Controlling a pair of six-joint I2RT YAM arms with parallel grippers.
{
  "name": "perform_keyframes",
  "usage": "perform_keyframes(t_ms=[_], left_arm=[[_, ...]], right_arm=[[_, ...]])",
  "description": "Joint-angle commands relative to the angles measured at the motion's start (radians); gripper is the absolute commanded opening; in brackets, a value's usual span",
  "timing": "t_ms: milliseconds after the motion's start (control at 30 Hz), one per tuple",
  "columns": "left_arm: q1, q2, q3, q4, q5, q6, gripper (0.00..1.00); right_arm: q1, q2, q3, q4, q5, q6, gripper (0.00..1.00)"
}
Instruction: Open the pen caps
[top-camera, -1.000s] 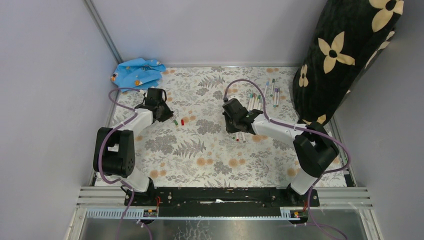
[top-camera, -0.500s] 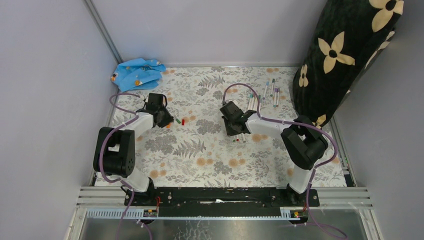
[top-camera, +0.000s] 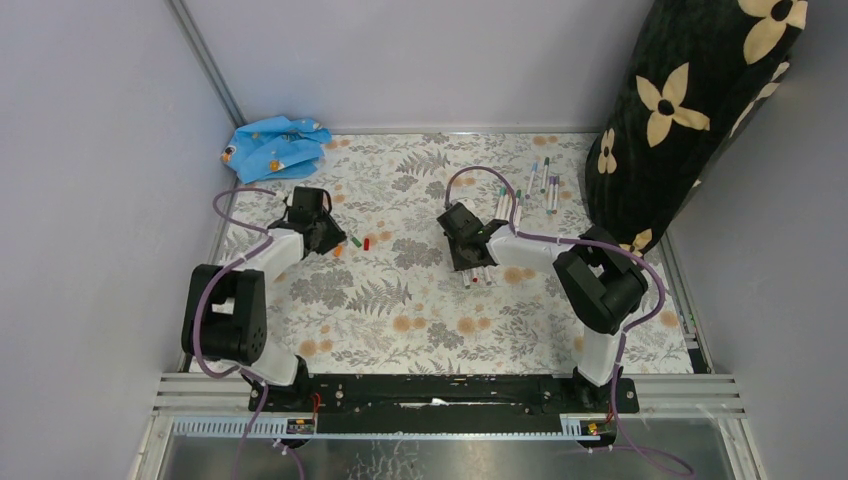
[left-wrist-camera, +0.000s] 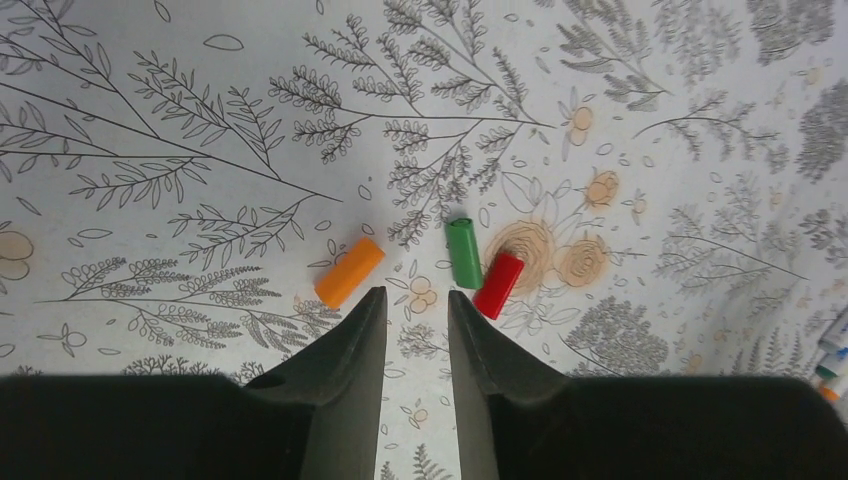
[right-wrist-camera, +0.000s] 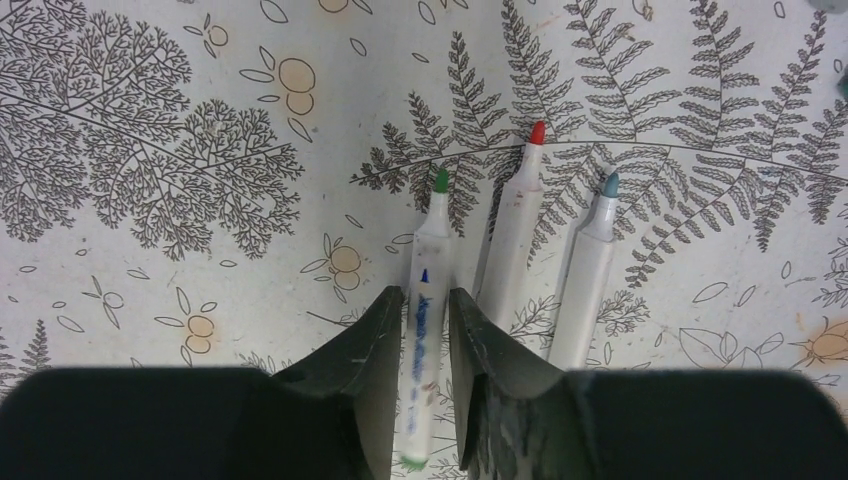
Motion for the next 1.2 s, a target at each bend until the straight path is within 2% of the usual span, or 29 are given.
perform_keyframes(t_ms=[0, 100, 433, 600, 767, 967, 1000, 1033, 1167], left_arm=[[0.001, -0.081, -0.009, 0.038, -0.011, -0.026, 0.35], [0.001, -0.119, -0.016, 0.037, 0.003, -0.035, 0.36], [0.001, -0.234, -0.010, 0.022, 0.023, -0.050, 0.36], [-0.012, -0.273, -0.002, 0.031, 0.079, -0.050, 0.51], [-0.034, -0.304, -0.009, 0.075, 0.141, -0.047, 0.67], [-0.064, -0.278, 0.037, 0.091, 0.243, -0.029, 0.75], [-0.070, -0.277, 0.042, 0.091, 0.243, -0.029, 0.89], [-0.074, -0.276, 0.046, 0.095, 0.247, -0.030, 0.98], [-0.083, -0.267, 0.055, 0.115, 0.274, -0.035, 0.99]], right_arm=[[-0.007, 0.017, 0.031, -0.017, 0.045, 0.007, 0.32], [-0.005, 0.010, 0.033, -0.025, 0.054, 0.006, 0.36], [-0.007, -0.090, 0.090, -0.076, 0.081, -0.018, 0.36], [-0.022, -0.143, 0.160, -0.141, 0.141, -0.041, 0.39], [-0.116, -0.164, 0.170, -0.165, 0.148, -0.051, 0.41], [-0.262, -0.150, 0.147, -0.137, 0.113, -0.069, 0.51], [-0.284, -0.143, 0.145, -0.132, 0.104, -0.071, 0.52], [-0.304, -0.134, 0.143, -0.126, 0.098, -0.075, 0.52], [-0.377, -0.095, 0.146, -0.102, 0.062, -0.086, 0.53]])
